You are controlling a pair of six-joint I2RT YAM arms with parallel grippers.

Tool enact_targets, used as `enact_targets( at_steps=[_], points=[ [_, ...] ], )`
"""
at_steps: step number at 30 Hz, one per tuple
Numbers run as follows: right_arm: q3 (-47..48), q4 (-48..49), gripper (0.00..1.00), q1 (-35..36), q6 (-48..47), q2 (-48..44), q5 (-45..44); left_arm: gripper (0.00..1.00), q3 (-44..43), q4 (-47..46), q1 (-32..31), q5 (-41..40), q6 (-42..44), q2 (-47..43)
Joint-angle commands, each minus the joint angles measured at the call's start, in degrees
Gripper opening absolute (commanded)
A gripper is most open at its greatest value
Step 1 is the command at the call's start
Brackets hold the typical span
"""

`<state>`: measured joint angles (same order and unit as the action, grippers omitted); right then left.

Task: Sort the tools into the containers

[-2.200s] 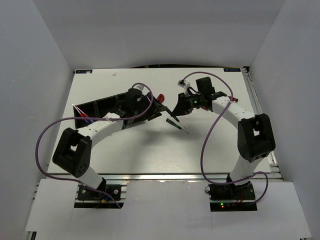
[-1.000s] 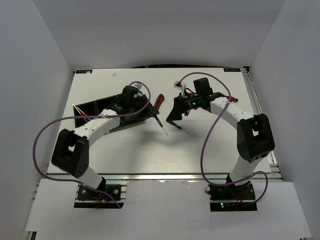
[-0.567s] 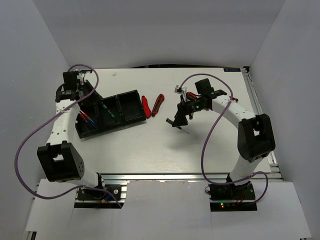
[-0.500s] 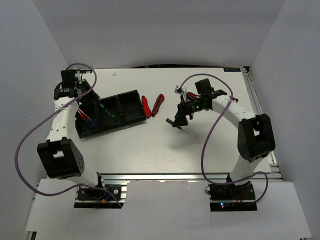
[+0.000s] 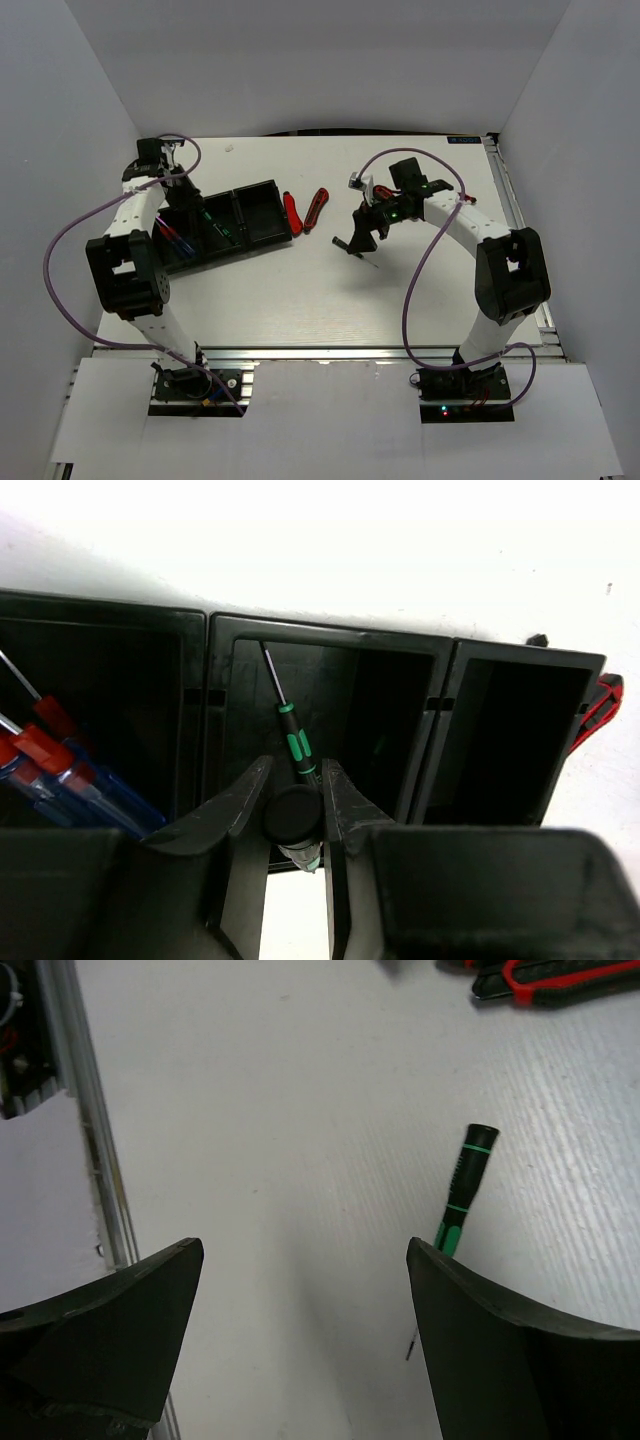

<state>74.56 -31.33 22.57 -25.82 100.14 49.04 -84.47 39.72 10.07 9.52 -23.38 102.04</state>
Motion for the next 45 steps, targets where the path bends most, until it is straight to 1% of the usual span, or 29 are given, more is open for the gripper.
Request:
enact_targets(
  at_steps=[1, 2, 3, 6, 8, 12, 14, 16, 18, 20, 23, 24, 25, 26, 27, 30, 31, 32, 34, 35, 36, 37, 38, 39, 41, 42, 44, 45],
  points=[
    [0.1, 3.5, 0.89, -0.1, 0.8, -1.0, -5.9, 0.3, -0.2, -3.2, 0.0, 2.2, -0.5, -1.7],
    [-0.2, 4.4, 0.89, -0.1, 0.9, -1.1, -7.3, 0.35, 0.6, -3.4, 0.0, 2.3, -0.7, -1.7],
    [-1.1, 5.3, 0.89, -0.1, 1.0, -1.3, -8.5, 0.42, 0.9, -3.6, 0.0, 2.3, -0.6, -1.6],
    [-2.9, 8.6, 0.89, 0.3, 0.6, -1.8, -12.6, 0.53, 1.7, -3.8, 0.0, 2.7, -0.7, -1.8],
    [-3.4, 9.5, 0.89, 0.7, 0.0, -1.4, -14.8, 0.56, 1.8, -3.9, 0.0, 3.1, -0.6, -2.2],
    [-3.3, 9.4, 0.89, 1.8, -0.3, 0.1, -17.7, 0.56, 1.4, -3.9, 0.0, 3.9, -0.1, -3.3],
    [-3.3, 9.4, 0.89, 2.5, -0.7, 0.8, -19.6, 0.56, 1.5, -4.0, 0.0, 4.0, 0.3, -5.3],
    [-3.2, 9.6, 0.85, 3.2, -1.1, 1.9, -22.3, 0.57, 1.9, -4.1, 0.0, 4.7, 0.7, -7.1],
    [-3.2, 10.0, 0.82, 4.4, -1.4, 2.9, -25.6, 0.57, 2.9, -4.9, 0.0, 6.4, 0.9, -10.8],
    [-3.5, 10.7, 0.81, 6.1, -1.2, 3.5, -28.3, 0.58, 6.2, -6.0, 0.0, 7.4, 0.4, -14.0],
    [-4.2, 13.1, 0.79, 8.2, 0.8, 5.0, -33.7, 0.59, 13.7, -9.8, 0.0, 9.9, -1.1, -24.5],
    [-4.2, 13.4, 0.78, 8.5, 1.3, 5.5, -34.8, 0.6, 15.8, -10.5, 0.0, 10.3, -1.8, -26.7],
    [-3.9, 13.7, 0.75, 8.9, 1.9, 6.1, -36.9, 0.61, 18.0, -11.1, 0.0, 10.5, -2.4, -29.0],
    [-3.1, 13.5, 0.74, 9.4, 3.0, 6.6, -38.0, 0.63, 22.0, -11.7, 0.0, 10.1, -3.4, -31.3],
    [-2.7, 13.4, 0.73, 9.7, 3.1, 7.8, -39.0, 0.64, 24.0, -11.9, 0.0, 9.7, -3.9, -35.6],
    [-2.3, 13.8, 0.71, 10.5, 3.0, 9.3, -40.6, 0.66, 30.7, -12.6, 0.0, 9.5, -6.9, -41.6],
    [-2.4, 13.8, 0.69, 10.7, 2.8, 9.6, -41.5, 0.66, 32.2, -12.9, 0.0, 9.8, -7.7, -45.2],
    [-2.5, 13.8, 0.67, 10.9, 2.7, 10.0, -41.6, 0.66, 33.8, -13.7, 0.0, 10.6, -9.7, -46.8],
    [-2.9, 14.0, 0.6, 10.9, 2.4, 10.9, -41.7, 0.67, 37.9, -14.4, 0.0, 11.4, -11.5, -51.2],
    [-3.2, 14.2, 0.58, 11.0, 2.4, 11.0, -41.7, 0.67, 38.9, -14.8, 0.0, 11.7, -12.0, -52.3],
    [-3.5, 14.3, 0.53, 11.1, 2.3, 11.4, -41.7, 0.67, 40.7, -14.9, 0.0, 12.5, -12.7, -53.3],
    [-3.7, 14.3, 0.5, 11.1, 2.3, 11.5, -41.7, 0.67, 41.3, -15.0, 0.0, 12.9, -13.4, -54.9],
    [-3.9, 14.4, 0.47, 11.1, 2.3, 11.7, -41.7, 0.67, 41.9, -15.1, 0.0, 13.3, -13.7, -55.6],
    [-4.0, 14.4, 0.41, 11.2, 2.1, 11.8, -41.2, 0.67, 43.0, -15.2, 0.0, 14.6, -14.8, -56.1],
    [-4.3, 14.2, 0.33, 11.1, 2.1, 11.9, -40.4, 0.67, 44.2, -16.4, 0.0, 16.3, -15.5, -57.5],
    [-4.3, 13.6, 0.28, 11.1, 2.1, 11.8, -39.8, 0.67, 45.0, -17.3, 0.0, 18.4, -17.5, -57.9],
    [-4.4, 13.0, 0.22, 11.1, 2.1, 11.6, -39.2, 0.67, 47.9, -20.5, 0.0, 20.8, -19.0, -59.1],
    [-4.3, 12.2, 0.17, 11.0, 2.1, 11.3, -38.7, 0.67, 50.2, -21.9, -0.1, 23.2, -21.7, -59.4]
  ],
)
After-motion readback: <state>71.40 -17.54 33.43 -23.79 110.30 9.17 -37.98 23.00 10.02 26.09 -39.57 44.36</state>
